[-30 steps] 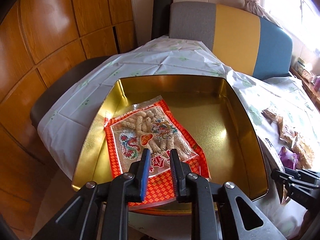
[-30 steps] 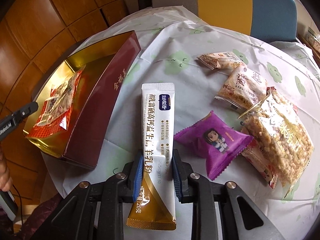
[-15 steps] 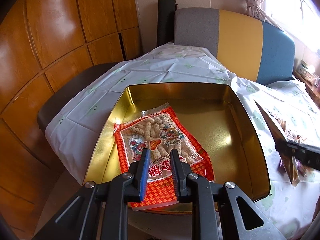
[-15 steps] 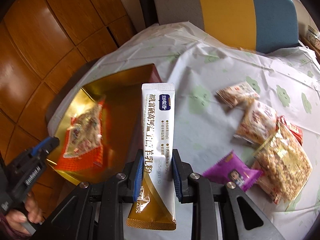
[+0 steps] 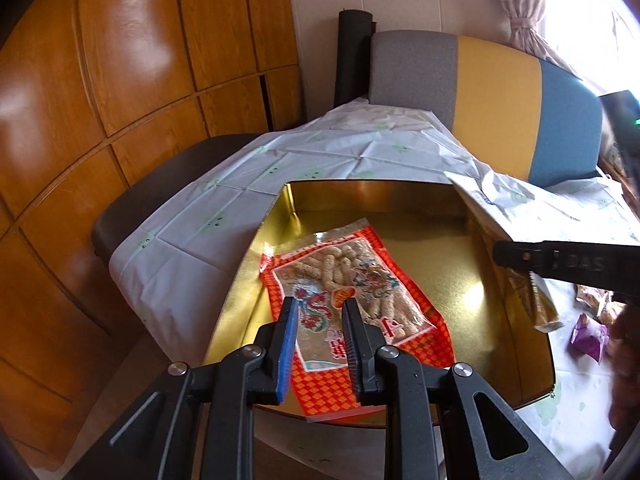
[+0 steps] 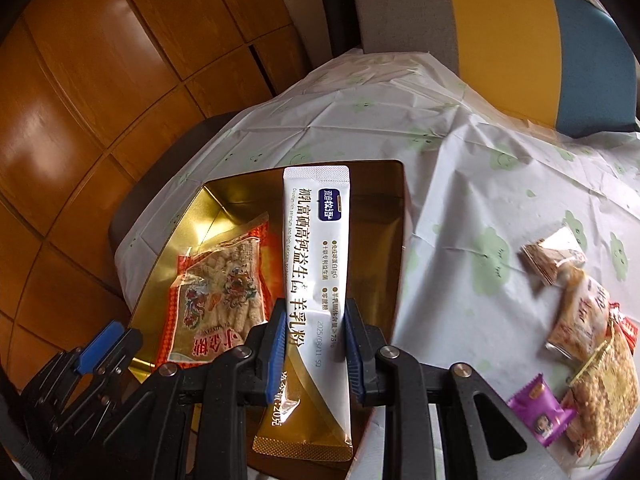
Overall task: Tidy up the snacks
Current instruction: 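Carry the white stick pack into the tin and open the right tool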
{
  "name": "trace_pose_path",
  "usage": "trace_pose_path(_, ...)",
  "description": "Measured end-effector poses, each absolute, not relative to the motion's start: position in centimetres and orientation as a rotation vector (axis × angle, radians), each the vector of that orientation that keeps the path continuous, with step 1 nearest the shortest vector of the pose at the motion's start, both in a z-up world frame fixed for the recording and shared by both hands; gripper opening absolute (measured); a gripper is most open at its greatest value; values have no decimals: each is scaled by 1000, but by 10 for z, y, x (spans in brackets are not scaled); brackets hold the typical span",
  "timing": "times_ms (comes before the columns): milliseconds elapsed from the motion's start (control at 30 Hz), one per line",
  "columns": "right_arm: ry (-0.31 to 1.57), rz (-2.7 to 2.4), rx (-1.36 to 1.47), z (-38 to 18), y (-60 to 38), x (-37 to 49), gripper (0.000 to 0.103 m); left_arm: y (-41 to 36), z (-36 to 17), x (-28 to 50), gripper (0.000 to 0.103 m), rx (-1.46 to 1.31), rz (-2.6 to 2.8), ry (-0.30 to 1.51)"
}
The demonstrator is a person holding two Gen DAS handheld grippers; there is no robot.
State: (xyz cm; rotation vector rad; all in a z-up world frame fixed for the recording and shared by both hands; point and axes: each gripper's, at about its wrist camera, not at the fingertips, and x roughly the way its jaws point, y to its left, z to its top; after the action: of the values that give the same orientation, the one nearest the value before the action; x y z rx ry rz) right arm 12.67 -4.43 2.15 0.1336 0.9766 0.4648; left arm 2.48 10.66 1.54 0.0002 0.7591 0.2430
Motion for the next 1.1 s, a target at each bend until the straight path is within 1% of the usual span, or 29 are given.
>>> trace_pose_path(167,996,463,106,14,-27,137,27,115,17,23,23,-12,263,753)
trace_pose_path(367,1013,469,54,2,-13,142,32,121,16,23,23,-13,276,749)
trace_pose_path(467,1015,474,49,-1,-12,140,32,121,17,23,23,-11,276,747)
trace_pose_path(767,943,465,41,13,-26,122,32,114,18,21,23,-1,268,746)
trace_pose_path(1100,854,424,-8,28,-50,96,33,100,21,20,26,37,250,734)
